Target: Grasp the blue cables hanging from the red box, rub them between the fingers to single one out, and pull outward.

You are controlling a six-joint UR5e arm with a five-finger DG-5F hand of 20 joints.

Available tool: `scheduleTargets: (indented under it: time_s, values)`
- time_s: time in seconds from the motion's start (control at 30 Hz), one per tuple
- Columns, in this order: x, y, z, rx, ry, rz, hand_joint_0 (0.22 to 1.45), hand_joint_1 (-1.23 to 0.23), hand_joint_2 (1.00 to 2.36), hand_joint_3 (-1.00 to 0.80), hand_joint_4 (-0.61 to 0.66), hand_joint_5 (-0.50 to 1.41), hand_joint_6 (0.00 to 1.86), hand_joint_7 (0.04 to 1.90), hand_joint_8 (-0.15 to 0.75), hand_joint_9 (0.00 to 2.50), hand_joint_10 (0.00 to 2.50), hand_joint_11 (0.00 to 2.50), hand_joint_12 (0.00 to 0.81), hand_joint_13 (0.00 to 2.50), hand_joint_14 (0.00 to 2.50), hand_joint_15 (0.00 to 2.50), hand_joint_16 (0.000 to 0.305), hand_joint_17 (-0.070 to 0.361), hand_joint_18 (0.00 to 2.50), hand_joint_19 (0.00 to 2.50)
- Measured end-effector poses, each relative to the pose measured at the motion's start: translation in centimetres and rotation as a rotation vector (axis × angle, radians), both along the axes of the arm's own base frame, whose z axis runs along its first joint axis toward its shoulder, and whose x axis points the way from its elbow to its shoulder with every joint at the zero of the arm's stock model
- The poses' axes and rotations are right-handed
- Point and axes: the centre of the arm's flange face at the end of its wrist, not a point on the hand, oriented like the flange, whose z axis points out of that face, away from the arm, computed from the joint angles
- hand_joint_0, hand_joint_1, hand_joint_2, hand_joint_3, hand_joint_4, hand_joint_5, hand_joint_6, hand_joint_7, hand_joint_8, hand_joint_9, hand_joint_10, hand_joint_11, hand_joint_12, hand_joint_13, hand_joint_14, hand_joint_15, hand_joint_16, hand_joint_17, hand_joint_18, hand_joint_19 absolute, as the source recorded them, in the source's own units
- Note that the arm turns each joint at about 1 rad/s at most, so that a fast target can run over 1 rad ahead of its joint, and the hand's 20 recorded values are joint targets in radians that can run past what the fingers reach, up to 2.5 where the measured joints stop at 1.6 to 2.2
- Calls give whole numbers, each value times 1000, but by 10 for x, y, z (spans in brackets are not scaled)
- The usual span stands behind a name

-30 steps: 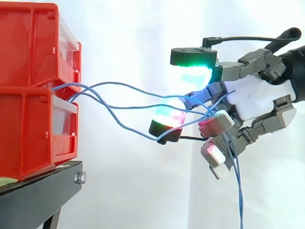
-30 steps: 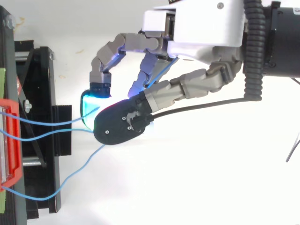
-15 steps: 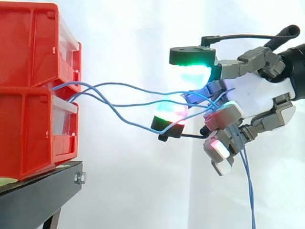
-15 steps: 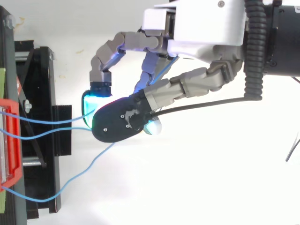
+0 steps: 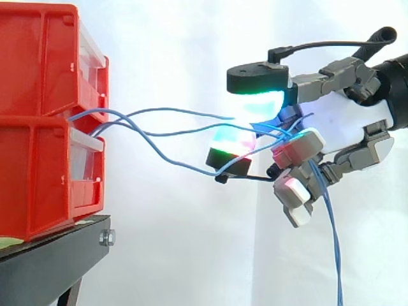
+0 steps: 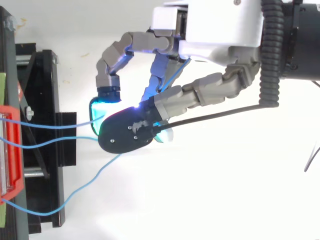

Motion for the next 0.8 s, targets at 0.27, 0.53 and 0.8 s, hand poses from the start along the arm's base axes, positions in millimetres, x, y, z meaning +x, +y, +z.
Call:
scheduleTargets:
  time_s: [0.27,0.53,0.8]
  values:
    - [0,0,0,-7,0,3,551,-426,1001,-490,51,-127,879,905,273,1304,22,1117,385,1027,26,723,55,124,779,660]
    - [0,0,1,-10,0,4,582,-574,1014,-232,55,-124,877,924,291,1310,20,1122,399,1057,25,708,59,132,842,627]
    - [0,0,1,-10,0,4,595,-716,1015,-144,56,-135,903,885,297,1271,21,1152,407,1048,25,721,60,135,857,613]
